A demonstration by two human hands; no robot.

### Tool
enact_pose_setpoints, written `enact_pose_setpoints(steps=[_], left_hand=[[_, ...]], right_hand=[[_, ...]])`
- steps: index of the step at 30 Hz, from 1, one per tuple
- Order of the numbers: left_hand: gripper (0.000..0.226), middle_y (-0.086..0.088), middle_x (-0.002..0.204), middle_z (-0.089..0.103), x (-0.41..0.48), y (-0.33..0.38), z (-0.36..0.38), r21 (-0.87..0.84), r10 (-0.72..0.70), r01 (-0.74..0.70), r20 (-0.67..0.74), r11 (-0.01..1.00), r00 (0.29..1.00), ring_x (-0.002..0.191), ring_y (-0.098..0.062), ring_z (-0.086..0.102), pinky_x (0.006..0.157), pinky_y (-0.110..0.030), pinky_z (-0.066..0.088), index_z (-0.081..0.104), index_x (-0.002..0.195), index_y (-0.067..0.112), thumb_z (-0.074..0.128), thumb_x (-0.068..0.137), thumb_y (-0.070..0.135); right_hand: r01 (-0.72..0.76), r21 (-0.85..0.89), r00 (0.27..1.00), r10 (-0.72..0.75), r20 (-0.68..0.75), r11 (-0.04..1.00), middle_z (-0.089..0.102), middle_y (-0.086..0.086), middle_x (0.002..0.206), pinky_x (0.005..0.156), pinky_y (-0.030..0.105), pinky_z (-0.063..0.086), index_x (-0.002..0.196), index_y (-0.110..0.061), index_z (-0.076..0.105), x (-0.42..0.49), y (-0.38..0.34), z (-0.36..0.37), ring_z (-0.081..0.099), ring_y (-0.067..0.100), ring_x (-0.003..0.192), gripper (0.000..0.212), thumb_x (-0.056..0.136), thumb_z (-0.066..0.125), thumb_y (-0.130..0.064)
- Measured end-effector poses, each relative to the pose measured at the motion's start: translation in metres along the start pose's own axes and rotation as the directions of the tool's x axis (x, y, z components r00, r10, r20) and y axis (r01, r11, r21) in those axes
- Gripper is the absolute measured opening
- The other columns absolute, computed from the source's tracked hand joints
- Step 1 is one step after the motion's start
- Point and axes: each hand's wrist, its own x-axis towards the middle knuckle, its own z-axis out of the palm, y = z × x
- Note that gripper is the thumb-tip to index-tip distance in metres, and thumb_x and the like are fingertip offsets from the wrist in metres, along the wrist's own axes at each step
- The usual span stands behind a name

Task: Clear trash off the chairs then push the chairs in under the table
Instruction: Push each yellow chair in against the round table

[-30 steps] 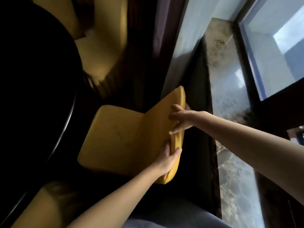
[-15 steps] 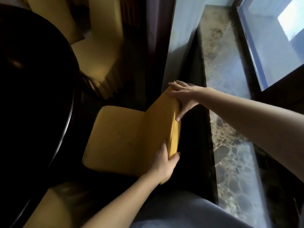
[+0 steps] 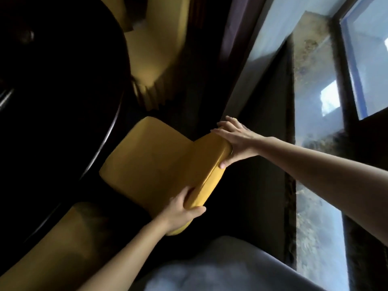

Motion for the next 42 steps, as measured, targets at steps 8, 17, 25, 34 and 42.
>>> enact_pose_setpoints(steps=[8, 17, 25, 34, 42], left_hand=[[0.071, 0.015, 0.122, 0.047, -0.042, -0.039, -0.038, -0.269, -0.040, 0.018, -0.075, 0.963, 0.996, 0.119, -0.008, 0.046, 0.086, -0.008, 0.038, 0.039, 0.138, 0.025, 0.065, 0.078, 0.052], [0.085, 0.008, 0.130, 0.049, -0.048, -0.039, -0.050, -0.263, -0.138, 0.074, -0.233, 0.962, 0.963, 0.118, -0.014, 0.047, 0.101, -0.035, 0.041, 0.042, 0.137, 0.029, 0.054, 0.065, 0.073], [0.078, 0.006, 0.098, 0.065, -0.029, -0.045, -0.053, -0.021, -0.092, 0.111, -0.709, 0.994, 0.699, 0.076, -0.004, 0.051, 0.061, -0.019, 0.040, 0.064, 0.110, 0.026, 0.041, 0.062, 0.083], [0.075, 0.012, 0.076, 0.064, -0.025, -0.050, -0.059, 0.024, -0.020, 0.060, -0.765, 0.998, 0.644, 0.069, -0.005, 0.059, 0.056, -0.018, 0.038, 0.070, 0.095, 0.024, 0.034, 0.065, 0.083], [0.077, 0.008, 0.083, 0.066, -0.029, -0.044, -0.072, 0.054, -0.050, 0.110, -0.644, 0.993, 0.764, 0.076, -0.006, 0.059, 0.064, -0.026, 0.043, 0.066, 0.095, 0.028, 0.029, 0.062, 0.086]], right_hand=[[0.115, 0.104, 0.989, -0.103, -0.110, 0.988, -0.011, -0.008, 0.158, 0.106, 0.074, 0.002, 0.146, -0.039, 0.021, 0.039, -0.058, 0.003, -0.025, 0.022, 0.142, 0.122, 0.042, 0.059, -0.088], [0.160, 0.097, 0.956, -0.129, -0.263, 0.982, 0.008, -0.007, 0.158, 0.108, 0.070, 0.002, 0.141, -0.040, 0.031, 0.124, -0.095, -0.009, -0.015, 0.019, 0.145, 0.103, 0.052, 0.061, -0.083], [0.290, 0.072, 0.954, -0.282, -0.105, 0.954, 0.009, -0.008, 0.158, 0.104, 0.072, -0.004, 0.133, -0.045, 0.042, 0.165, -0.113, -0.029, -0.018, 0.021, 0.144, 0.098, 0.047, 0.055, -0.089], [0.329, -0.008, 0.943, -0.327, 0.064, 0.944, 0.004, -0.009, 0.158, 0.100, 0.077, -0.003, 0.132, -0.047, 0.041, 0.176, -0.108, -0.041, -0.018, 0.024, 0.144, 0.107, 0.035, 0.055, -0.090], [0.350, -0.011, 0.936, -0.349, 0.042, 0.937, 0.010, -0.010, 0.156, 0.101, 0.076, -0.002, 0.127, -0.047, 0.046, 0.175, -0.108, -0.042, -0.015, 0.024, 0.144, 0.093, 0.044, 0.060, -0.086]])
